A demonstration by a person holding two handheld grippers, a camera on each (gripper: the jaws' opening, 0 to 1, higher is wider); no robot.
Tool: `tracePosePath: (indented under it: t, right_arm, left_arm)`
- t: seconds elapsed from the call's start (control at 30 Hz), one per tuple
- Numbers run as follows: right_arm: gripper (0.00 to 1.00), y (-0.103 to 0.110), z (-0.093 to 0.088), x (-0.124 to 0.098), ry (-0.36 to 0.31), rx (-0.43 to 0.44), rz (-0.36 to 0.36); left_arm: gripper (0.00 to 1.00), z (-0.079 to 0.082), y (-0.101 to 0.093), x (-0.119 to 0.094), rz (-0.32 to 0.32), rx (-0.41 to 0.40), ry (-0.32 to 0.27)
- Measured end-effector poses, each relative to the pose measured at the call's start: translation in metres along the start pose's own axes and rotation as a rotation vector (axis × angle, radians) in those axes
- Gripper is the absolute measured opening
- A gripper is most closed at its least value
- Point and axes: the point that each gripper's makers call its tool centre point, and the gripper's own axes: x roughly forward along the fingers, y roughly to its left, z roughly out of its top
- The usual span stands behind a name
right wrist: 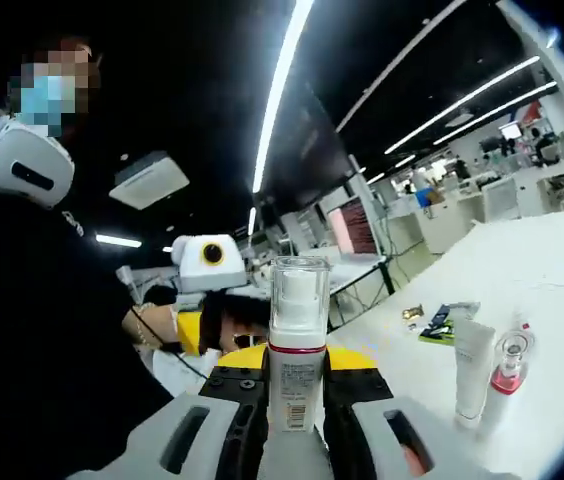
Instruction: Arrange the skincare products in the storage area until every visible bottle or jar stands upright without overlapping.
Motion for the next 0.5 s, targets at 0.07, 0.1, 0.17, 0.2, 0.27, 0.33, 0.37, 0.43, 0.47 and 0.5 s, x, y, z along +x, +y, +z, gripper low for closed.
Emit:
tracePosePath:
  t: [0.07, 0.1, 0.17, 0.2, 0.27, 0.33, 0.37, 0.43, 0.47, 0.5]
  right_arm:
    - [0.12, 0.004, -0.004, 0.002, 0.042, -0.047, 0.028]
    - [0.12, 0.006, -0.005, 0.003, 0.055, -0.062, 0.042]
    - [0.12, 0.006, -0.008, 0.006, 0.078, -0.086, 0.052]
    - [0.12, 0.008, -0.01, 0.006, 0.095, -0.108, 0.066]
    - [0.12, 0.007, -0.013, 0.008, 0.119, -0.156, 0.069]
    - [0.12, 0.008, -0.016, 0.009, 0.143, -0.203, 0.086]
    - [0.12, 0.009, -0.016, 0.01, 0.147, -0.209, 0.087]
    - [0.12, 0.011, -0.018, 0.011, 0.162, -0.223, 0.106]
    - [0.12, 0.012, -0.019, 0.011, 0.166, -0.229, 0.112]
    - [0.12, 0.012, -0.02, 0.011, 0.172, -0.235, 0.117]
  left_arm:
    - [0.42, 0.005, 0.002, -0.002, 0.006, 0.017, 0.001]
    - [0.41, 0.007, 0.001, -0.002, 0.003, 0.029, 0.002]
    - [0.38, 0.008, -0.001, -0.001, -0.012, 0.056, 0.023]
    - [0.37, 0.007, -0.004, -0.001, -0.024, 0.064, 0.035]
    - [0.35, 0.006, -0.007, 0.001, -0.039, 0.088, 0.052]
    - [0.33, 0.003, -0.01, 0.003, -0.047, 0.105, 0.076]
    - [0.32, 0.001, -0.01, 0.005, -0.047, 0.114, 0.088]
    - [0.3, 0.0, -0.008, 0.005, -0.049, 0.124, 0.096]
    - [0.3, 0.0, -0.009, 0.005, -0.051, 0.126, 0.095]
    - [0.29, 0.0, -0.009, 0.006, -0.051, 0.132, 0.095]
